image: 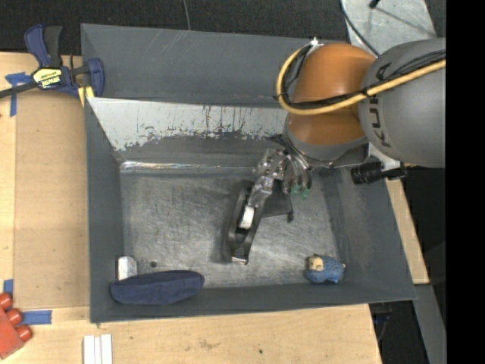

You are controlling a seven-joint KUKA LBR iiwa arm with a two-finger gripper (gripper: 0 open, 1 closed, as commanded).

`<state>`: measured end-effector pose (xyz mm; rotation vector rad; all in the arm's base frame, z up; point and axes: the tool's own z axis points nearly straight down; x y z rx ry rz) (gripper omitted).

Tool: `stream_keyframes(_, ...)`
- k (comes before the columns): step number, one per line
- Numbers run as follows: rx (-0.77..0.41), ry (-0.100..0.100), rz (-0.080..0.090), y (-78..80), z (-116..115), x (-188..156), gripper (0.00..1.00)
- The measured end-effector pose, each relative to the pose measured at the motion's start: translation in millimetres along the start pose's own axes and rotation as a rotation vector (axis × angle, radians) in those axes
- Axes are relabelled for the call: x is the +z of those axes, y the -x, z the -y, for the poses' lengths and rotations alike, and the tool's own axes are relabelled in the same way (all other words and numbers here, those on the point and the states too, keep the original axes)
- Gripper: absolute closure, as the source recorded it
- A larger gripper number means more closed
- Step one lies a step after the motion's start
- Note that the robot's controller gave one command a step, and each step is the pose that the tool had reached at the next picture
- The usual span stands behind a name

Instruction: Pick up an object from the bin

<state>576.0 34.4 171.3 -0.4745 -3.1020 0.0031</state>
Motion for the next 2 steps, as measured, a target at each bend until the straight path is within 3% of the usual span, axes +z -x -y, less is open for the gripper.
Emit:
stream_keyframes(1, 0.029, 0.002, 0.013, 2.9, -20.1, 36.4, 1.0)
stream_keyframes(2, -0.025, 0.005, 0.01, -6.4, -44.9, -71.6, 1.0)
